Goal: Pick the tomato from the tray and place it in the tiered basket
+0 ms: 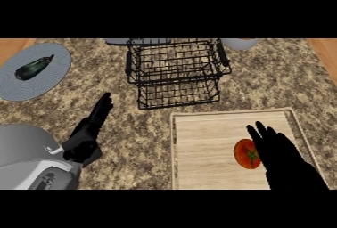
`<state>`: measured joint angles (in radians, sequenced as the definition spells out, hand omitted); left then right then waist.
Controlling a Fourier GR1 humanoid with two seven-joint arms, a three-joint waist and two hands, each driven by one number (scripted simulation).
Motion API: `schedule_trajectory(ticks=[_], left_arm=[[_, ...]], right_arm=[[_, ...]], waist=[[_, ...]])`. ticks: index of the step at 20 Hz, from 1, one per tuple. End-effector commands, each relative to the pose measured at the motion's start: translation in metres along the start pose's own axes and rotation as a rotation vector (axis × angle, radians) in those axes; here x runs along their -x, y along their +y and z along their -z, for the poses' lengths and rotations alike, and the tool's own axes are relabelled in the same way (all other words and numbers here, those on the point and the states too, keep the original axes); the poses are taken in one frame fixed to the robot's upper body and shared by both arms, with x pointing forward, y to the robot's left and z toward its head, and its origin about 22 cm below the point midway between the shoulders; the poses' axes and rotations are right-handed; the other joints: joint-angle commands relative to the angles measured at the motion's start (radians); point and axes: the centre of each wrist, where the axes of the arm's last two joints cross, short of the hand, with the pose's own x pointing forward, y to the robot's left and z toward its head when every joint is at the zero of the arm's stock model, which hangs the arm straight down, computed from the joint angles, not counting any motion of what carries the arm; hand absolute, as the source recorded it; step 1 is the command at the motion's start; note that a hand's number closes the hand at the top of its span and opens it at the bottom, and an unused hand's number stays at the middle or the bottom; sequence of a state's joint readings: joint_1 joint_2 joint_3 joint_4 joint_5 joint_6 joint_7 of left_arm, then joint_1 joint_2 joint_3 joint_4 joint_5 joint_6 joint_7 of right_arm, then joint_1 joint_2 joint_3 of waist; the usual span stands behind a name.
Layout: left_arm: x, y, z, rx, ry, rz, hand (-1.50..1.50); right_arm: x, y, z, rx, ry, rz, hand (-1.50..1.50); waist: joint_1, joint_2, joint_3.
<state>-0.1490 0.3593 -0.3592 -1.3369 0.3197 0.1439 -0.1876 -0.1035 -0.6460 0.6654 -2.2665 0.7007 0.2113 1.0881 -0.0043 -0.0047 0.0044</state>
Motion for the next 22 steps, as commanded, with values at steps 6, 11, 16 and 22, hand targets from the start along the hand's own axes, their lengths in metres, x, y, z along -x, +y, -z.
schedule_trajectory(ticks=[6,11,16,22], left_arm=[[0.005,-0.009,0.005,0.004,0.050,-0.008,0.00],[0.010,0.007,0.012,-0.005,0.028,-0.010,0.00],[0.011,-0.004,-0.016,0.019,0.008,-0.016,0.00],[-0.009,-0.019,0.004,0.007,0.014,-0.004,0.00]], right_arm=[[-0.004,0.034,0.006,-0.044,0.114,0.017,-1.50],[0.002,0.046,0.032,-0.033,0.174,-0.011,-1.50],[0.020,0.062,0.054,-0.061,0.202,0.004,-1.50],[0.021,0.077,0.057,-0.053,0.179,0.012,-1.50]], waist=[[0.000,0.004,-0.004],[0.001,0.005,-0.005],[0.008,0.004,-0.004],[0.005,0.004,-0.004]])
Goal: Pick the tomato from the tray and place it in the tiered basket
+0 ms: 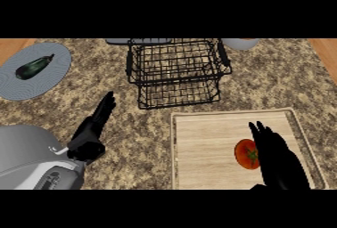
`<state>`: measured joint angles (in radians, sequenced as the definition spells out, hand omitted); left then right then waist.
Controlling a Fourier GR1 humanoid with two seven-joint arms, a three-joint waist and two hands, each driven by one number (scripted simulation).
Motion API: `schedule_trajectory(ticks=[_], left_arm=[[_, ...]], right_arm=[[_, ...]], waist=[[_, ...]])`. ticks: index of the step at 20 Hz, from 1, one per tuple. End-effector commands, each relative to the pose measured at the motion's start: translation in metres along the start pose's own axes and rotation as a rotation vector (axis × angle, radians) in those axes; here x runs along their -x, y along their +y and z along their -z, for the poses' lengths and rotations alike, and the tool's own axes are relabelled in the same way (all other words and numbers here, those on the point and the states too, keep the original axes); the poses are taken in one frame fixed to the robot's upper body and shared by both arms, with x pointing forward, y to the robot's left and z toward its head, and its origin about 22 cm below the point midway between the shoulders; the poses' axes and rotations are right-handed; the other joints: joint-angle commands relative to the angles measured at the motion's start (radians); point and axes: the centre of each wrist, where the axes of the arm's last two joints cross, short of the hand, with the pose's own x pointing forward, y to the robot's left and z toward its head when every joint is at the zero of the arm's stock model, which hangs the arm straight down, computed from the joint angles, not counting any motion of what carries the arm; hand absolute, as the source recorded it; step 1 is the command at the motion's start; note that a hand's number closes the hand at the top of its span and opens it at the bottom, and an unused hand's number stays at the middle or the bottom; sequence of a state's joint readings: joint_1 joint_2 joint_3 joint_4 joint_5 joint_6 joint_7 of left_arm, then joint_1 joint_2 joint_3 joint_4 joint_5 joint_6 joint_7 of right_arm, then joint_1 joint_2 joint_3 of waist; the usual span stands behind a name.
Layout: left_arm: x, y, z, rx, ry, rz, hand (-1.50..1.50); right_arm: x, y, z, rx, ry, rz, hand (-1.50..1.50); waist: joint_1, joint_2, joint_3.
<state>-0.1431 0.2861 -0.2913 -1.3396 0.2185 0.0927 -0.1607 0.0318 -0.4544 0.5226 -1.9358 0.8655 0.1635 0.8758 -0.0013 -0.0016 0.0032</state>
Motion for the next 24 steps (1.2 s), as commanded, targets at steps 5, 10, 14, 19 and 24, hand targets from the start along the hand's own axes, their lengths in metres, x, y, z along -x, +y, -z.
schedule_trajectory(ticks=[5,10,14,19,24], left_arm=[[0.004,-0.001,-0.002,0.000,0.039,-0.024,0.00],[0.005,0.010,0.005,-0.019,0.024,-0.019,0.00],[0.002,-0.009,-0.005,0.015,0.035,-0.024,0.00],[0.002,-0.001,-0.004,0.008,0.022,-0.033,0.00],[0.003,-0.009,-0.005,0.018,0.046,-0.029,0.00]], right_arm=[[0.013,0.017,0.023,-0.029,-0.018,0.011,-1.50],[0.013,0.025,0.029,0.006,-0.071,0.062,1.50],[0.004,0.035,0.034,0.083,-0.167,0.098,1.50],[-0.014,0.025,0.027,0.109,-0.206,0.106,1.50],[0.023,-0.005,0.057,0.110,-0.194,0.074,1.50]], waist=[[0.002,0.001,-0.003],[0.000,0.002,-0.003],[0.003,0.001,-0.003],[0.002,0.001,-0.003],[0.005,0.002,-0.003]])
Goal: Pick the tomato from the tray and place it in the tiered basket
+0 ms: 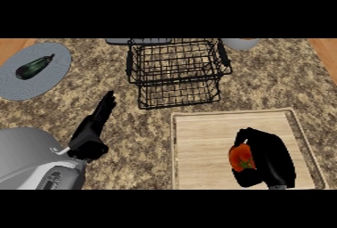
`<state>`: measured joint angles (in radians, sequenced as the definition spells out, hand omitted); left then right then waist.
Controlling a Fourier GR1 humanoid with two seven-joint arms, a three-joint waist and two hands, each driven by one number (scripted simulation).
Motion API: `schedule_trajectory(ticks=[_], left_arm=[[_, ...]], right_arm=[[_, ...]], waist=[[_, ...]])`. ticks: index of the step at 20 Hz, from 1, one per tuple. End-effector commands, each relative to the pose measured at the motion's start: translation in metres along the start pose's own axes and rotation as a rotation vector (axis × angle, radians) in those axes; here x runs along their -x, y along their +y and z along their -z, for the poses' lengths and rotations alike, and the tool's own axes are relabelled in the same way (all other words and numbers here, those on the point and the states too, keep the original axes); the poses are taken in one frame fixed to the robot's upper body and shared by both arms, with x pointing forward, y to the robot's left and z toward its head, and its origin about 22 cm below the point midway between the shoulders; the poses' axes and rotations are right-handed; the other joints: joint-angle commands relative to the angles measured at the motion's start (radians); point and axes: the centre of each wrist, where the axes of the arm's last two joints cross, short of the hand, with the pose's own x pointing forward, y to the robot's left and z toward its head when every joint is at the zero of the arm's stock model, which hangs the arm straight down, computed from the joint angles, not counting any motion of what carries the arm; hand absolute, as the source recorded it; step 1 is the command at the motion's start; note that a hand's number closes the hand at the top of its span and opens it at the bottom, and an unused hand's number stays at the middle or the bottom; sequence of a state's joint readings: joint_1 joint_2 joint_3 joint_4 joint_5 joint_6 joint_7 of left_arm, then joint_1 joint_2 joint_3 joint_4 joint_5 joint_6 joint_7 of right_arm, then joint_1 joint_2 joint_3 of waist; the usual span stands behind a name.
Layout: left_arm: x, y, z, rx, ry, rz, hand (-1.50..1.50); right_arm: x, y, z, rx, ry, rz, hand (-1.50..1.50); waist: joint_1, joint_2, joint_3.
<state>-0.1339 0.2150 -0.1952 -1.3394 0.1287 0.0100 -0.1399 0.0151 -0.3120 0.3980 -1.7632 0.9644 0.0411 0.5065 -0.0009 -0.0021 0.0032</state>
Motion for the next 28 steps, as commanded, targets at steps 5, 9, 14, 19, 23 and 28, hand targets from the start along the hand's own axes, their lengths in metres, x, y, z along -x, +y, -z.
schedule_trajectory(ticks=[5,9,14,19,23,28], left_arm=[[0.009,0.001,-0.004,0.021,0.021,0.006,0.00],[0.010,0.004,0.005,0.004,0.023,-0.033,0.00],[0.014,-0.003,-0.008,0.001,0.044,-0.007,0.00],[0.012,0.016,-0.010,0.000,0.031,-0.017,0.00],[0.021,0.003,-0.020,0.009,0.026,-0.015,0.00],[0.005,-0.011,-0.007,0.003,0.034,-0.010,0.00]], right_arm=[[0.136,-0.082,0.067,-0.117,0.060,-0.135,1.50],[0.164,-0.109,0.100,-0.050,-0.015,-0.130,1.50],[0.156,-0.134,0.114,0.026,-0.140,0.198,1.50],[0.138,-0.191,0.117,0.145,-0.320,0.364,1.50],[0.092,-0.218,0.129,0.136,-0.359,0.374,1.50],[0.010,-0.250,0.123,0.123,-0.362,0.402,1.50]], waist=[[0.038,0.021,0.000],[0.025,0.011,-0.002],[0.017,0.005,-0.002],[0.009,0.001,-0.003],[0.012,0.001,-0.004],[0.012,-0.001,-0.004]])
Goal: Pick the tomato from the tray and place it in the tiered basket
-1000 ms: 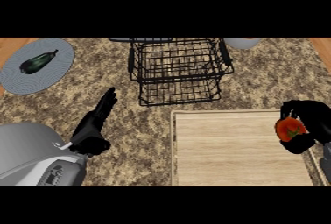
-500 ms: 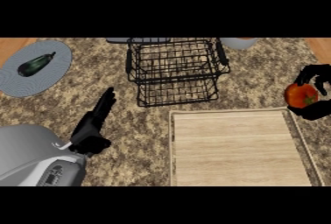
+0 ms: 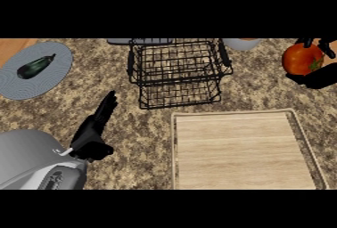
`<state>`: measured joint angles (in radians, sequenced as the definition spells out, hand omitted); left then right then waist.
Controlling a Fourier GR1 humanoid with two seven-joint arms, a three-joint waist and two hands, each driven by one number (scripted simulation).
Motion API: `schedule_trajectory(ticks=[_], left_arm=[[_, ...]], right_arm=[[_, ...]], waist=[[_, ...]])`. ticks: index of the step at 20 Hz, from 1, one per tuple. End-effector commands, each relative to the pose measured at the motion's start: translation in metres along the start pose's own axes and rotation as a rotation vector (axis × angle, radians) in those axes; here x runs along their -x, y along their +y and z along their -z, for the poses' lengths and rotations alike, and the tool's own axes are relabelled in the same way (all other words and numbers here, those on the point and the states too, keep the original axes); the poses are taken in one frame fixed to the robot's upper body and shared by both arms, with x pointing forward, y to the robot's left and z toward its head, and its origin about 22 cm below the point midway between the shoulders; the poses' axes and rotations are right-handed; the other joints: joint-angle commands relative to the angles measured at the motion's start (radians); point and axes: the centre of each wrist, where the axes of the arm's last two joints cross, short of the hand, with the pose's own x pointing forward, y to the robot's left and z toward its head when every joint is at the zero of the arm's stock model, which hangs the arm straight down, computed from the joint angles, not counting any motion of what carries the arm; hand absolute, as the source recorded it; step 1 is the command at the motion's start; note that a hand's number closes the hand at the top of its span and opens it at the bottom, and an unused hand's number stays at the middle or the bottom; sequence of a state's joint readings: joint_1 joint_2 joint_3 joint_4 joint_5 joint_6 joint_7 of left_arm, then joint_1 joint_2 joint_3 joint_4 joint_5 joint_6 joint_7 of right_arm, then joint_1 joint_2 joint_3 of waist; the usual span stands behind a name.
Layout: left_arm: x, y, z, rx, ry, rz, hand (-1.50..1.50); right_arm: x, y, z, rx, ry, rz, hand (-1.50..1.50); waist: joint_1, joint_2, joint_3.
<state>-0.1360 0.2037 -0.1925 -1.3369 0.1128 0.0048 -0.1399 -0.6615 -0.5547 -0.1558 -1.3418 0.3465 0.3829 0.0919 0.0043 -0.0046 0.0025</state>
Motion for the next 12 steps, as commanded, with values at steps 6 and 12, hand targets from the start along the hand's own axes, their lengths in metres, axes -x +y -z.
schedule_trajectory(ticks=[6,12], left_arm=[[-0.006,0.005,0.000,0.011,0.028,-0.011,0.00],[0.003,-0.007,0.005,0.003,0.036,-0.006,0.00]], right_arm=[[-0.100,-0.009,0.063,-0.024,0.010,0.047,1.50],[-0.165,0.040,0.100,-0.039,0.021,0.084,1.50]], waist=[[0.014,0.006,-0.003],[0.019,0.009,-0.003]])
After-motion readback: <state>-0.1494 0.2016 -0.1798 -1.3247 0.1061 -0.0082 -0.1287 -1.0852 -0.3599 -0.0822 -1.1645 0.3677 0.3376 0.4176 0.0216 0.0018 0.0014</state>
